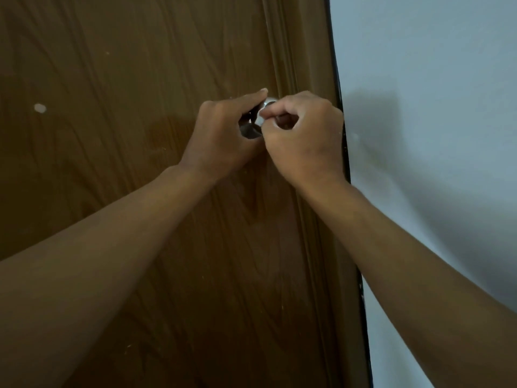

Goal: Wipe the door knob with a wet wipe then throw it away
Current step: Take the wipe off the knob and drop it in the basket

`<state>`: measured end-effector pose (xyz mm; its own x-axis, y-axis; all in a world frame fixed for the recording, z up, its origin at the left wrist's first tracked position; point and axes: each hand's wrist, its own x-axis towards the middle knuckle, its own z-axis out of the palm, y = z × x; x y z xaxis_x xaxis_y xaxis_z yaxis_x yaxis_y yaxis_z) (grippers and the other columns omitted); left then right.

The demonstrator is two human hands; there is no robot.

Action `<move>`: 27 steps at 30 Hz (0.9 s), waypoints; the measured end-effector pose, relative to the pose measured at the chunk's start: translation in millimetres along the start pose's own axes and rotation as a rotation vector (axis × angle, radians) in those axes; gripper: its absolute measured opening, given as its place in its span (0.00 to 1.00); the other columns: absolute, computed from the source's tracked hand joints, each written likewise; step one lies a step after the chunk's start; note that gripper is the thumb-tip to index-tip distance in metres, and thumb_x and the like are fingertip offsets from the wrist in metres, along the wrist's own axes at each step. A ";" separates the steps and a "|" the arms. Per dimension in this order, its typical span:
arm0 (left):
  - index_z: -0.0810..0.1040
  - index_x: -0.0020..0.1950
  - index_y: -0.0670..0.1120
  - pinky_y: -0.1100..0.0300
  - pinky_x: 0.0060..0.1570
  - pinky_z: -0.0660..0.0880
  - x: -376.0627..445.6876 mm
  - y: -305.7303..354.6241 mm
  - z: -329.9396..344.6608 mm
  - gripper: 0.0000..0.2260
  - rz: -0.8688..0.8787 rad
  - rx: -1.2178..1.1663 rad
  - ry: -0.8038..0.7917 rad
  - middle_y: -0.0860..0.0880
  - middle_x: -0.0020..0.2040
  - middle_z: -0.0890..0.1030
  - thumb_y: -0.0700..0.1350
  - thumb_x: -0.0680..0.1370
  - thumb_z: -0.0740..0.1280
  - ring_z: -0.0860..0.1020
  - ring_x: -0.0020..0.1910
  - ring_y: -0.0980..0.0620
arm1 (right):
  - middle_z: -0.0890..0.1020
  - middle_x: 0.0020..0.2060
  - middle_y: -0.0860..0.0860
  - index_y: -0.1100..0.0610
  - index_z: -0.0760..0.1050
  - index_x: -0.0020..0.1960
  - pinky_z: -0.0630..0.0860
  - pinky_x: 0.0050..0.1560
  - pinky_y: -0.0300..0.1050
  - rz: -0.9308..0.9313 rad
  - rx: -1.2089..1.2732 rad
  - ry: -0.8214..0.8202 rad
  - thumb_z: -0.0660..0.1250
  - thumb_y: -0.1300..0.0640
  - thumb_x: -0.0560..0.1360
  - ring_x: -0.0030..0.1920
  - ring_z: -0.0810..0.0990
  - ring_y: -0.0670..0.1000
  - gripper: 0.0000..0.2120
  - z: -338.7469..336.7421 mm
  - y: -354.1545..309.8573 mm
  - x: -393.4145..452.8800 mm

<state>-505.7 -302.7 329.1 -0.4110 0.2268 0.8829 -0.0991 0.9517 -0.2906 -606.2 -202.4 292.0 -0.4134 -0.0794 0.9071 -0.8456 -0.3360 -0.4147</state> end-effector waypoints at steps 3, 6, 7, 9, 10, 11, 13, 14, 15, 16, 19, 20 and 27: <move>0.79 0.68 0.37 0.60 0.59 0.80 11.6 -8.0 -13.3 0.24 -0.003 -0.017 -0.121 0.43 0.61 0.84 0.50 0.77 0.75 0.82 0.60 0.52 | 0.84 0.47 0.46 0.54 0.85 0.50 0.75 0.44 0.22 0.067 0.083 0.038 0.72 0.58 0.75 0.42 0.79 0.38 0.05 -2.4 -2.1 12.0; 0.78 0.69 0.38 0.56 0.56 0.82 29.8 -10.7 -32.5 0.25 -0.055 -0.054 -0.218 0.44 0.61 0.84 0.52 0.78 0.73 0.83 0.59 0.52 | 0.84 0.47 0.47 0.55 0.85 0.49 0.77 0.45 0.26 0.115 0.073 0.053 0.72 0.58 0.75 0.45 0.81 0.41 0.05 -2.2 -10.3 27.5; 0.78 0.70 0.38 0.56 0.56 0.82 35.6 -10.3 -36.6 0.24 -0.091 -0.066 -0.229 0.44 0.61 0.84 0.51 0.79 0.72 0.83 0.59 0.52 | 0.84 0.47 0.47 0.56 0.85 0.49 0.77 0.45 0.27 0.129 0.056 0.040 0.71 0.58 0.75 0.46 0.81 0.41 0.05 -2.1 -13.2 31.7; 0.78 0.70 0.39 0.57 0.56 0.82 43.9 -7.4 -41.9 0.22 -0.168 -0.069 -0.242 0.44 0.60 0.84 0.49 0.80 0.70 0.83 0.58 0.52 | 0.84 0.48 0.48 0.56 0.84 0.50 0.76 0.45 0.26 0.173 0.026 -0.015 0.71 0.57 0.76 0.47 0.81 0.42 0.06 -3.0 -21.0 39.6; 0.78 0.70 0.39 0.58 0.56 0.82 45.7 -5.5 -42.8 0.21 -0.196 -0.068 -0.262 0.45 0.60 0.84 0.48 0.80 0.69 0.83 0.57 0.53 | 0.84 0.48 0.48 0.56 0.84 0.51 0.76 0.45 0.25 0.196 0.015 -0.043 0.71 0.57 0.76 0.47 0.81 0.42 0.06 -4.4 -24.8 43.0; 0.78 0.70 0.40 0.59 0.55 0.81 49.8 -4.3 -45.6 0.20 -0.230 -0.081 -0.301 0.45 0.59 0.84 0.47 0.80 0.69 0.83 0.56 0.53 | 0.84 0.48 0.48 0.56 0.84 0.51 0.76 0.46 0.25 0.234 0.009 -0.077 0.71 0.57 0.76 0.48 0.81 0.42 0.06 -6.0 -30.6 50.7; 0.78 0.70 0.40 0.62 0.54 0.80 51.7 -0.2 -51.4 0.19 -0.304 -0.100 -0.371 0.46 0.58 0.84 0.45 0.80 0.69 0.82 0.55 0.53 | 0.84 0.50 0.48 0.55 0.84 0.52 0.77 0.47 0.27 0.317 -0.015 -0.145 0.71 0.57 0.77 0.49 0.81 0.43 0.06 -11.8 -42.0 62.5; 0.78 0.70 0.40 0.61 0.53 0.80 51.3 1.9 -54.5 0.19 -0.343 -0.101 -0.394 0.46 0.58 0.84 0.44 0.80 0.69 0.82 0.54 0.53 | 0.83 0.50 0.47 0.55 0.84 0.53 0.78 0.47 0.28 0.353 -0.028 -0.179 0.71 0.56 0.77 0.50 0.81 0.43 0.06 -15.5 -47.4 66.6; 0.78 0.70 0.40 0.59 0.53 0.81 52.1 3.7 -58.0 0.19 -0.388 -0.103 -0.412 0.45 0.59 0.84 0.44 0.80 0.69 0.82 0.54 0.52 | 0.83 0.51 0.46 0.54 0.84 0.53 0.79 0.47 0.29 0.385 -0.042 -0.209 0.71 0.56 0.77 0.50 0.81 0.43 0.07 -19.3 -51.7 70.9; 0.78 0.70 0.41 0.56 0.52 0.82 55.0 7.3 -61.8 0.19 -0.437 -0.108 -0.432 0.45 0.59 0.84 0.44 0.80 0.69 0.82 0.55 0.51 | 0.83 0.51 0.46 0.53 0.84 0.54 0.79 0.47 0.29 0.413 -0.059 -0.240 0.71 0.56 0.77 0.51 0.81 0.43 0.07 -24.5 -57.4 76.2; 0.78 0.70 0.42 0.51 0.47 0.83 64.1 20.5 -75.8 0.19 -0.529 -0.113 -0.514 0.44 0.62 0.82 0.46 0.80 0.68 0.82 0.57 0.48 | 0.84 0.53 0.45 0.52 0.83 0.58 0.80 0.50 0.32 0.469 -0.111 -0.308 0.70 0.54 0.78 0.52 0.81 0.43 0.10 -39.0 -73.5 86.7; 0.78 0.70 0.43 0.51 0.45 0.83 66.9 25.6 -80.6 0.20 -0.557 -0.108 -0.547 0.45 0.63 0.82 0.47 0.80 0.67 0.82 0.57 0.48 | 0.84 0.54 0.46 0.52 0.82 0.59 0.81 0.51 0.35 0.483 -0.123 -0.327 0.70 0.53 0.78 0.52 0.81 0.44 0.11 -43.8 -77.5 88.9; 0.77 0.71 0.45 0.53 0.50 0.81 92.8 76.8 -118.1 0.19 -0.661 -0.104 -0.697 0.47 0.63 0.81 0.47 0.81 0.68 0.81 0.57 0.48 | 0.84 0.55 0.47 0.53 0.82 0.61 0.77 0.52 0.33 0.570 -0.232 -0.460 0.68 0.51 0.79 0.53 0.81 0.45 0.13 -90.1 -115.8 94.5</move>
<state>-444.4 -184.1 432.3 -0.7501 -0.5027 0.4297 -0.4360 0.8644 0.2502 -577.7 -86.4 419.2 -0.6677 -0.5807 0.4658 -0.6139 0.0755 -0.7858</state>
